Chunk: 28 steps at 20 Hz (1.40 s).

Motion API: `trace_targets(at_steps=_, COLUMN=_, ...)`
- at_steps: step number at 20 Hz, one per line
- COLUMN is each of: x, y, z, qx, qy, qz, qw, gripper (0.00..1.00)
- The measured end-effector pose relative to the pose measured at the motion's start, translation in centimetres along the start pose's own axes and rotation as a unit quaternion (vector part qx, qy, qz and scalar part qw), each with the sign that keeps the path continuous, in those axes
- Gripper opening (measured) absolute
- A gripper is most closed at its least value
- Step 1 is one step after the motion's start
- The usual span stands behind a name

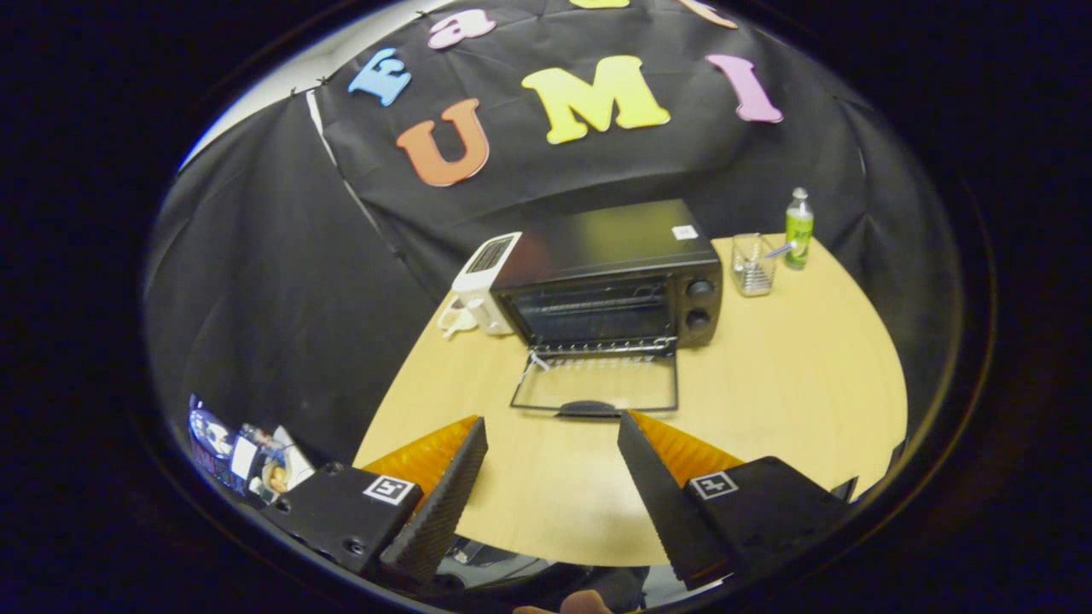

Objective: Open the toaster oven, put the food inside, and close the toaster oven door.

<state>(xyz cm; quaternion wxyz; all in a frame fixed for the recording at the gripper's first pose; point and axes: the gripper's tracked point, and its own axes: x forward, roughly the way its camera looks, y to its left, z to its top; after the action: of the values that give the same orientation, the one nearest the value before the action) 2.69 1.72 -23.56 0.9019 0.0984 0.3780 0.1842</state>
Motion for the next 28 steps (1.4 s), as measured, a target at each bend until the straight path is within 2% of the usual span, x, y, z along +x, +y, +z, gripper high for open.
trace_targets(at_steps=5, x=3.7, y=4.5, z=-4.3, qx=0.048, qy=0.084, qz=0.080, qw=0.992, gripper=1.00)
trace_targets(at_steps=8, x=6.6, y=7.3, z=-7.7, qx=0.079, qy=0.142, qz=0.127, qw=0.979, gripper=1.00)
trace_targets(at_steps=10, x=8.6, y=9.0, z=-10.0, qx=0.111, qy=0.184, qz=0.153, qw=0.965, gripper=0.99)
trace_targets(at_steps=12, x=10.4, y=10.1, z=-11.9, qx=0.141, qy=0.222, qz=0.164, qw=0.951, gripper=0.99)
trace_targets(at_steps=16, x=13.7, y=11.8, z=-14.6, qx=0.168, qy=0.264, qz=0.177, qw=0.933, gripper=0.91)
trace_targets(at_steps=19, x=15.3, y=12.6, z=-15.2, qx=0.173, qy=0.278, qz=0.183, qw=0.927, gripper=0.86)
trace_targets(at_steps=21, x=16.2, y=12.9, z=-15.6, qx=0.184, qy=0.290, qz=0.180, qw=0.922, gripper=0.78)
trace_targets(at_steps=25, x=16.3, y=12.7, z=-15.6, qx=0.177, qy=0.300, qz=0.168, qw=0.922, gripper=0.43)
trace_targets(at_steps=28, x=15.8, y=12.9, z=-15.1, qx=0.176, qy=0.300, qz=0.166, qw=0.923, gripper=0.37)
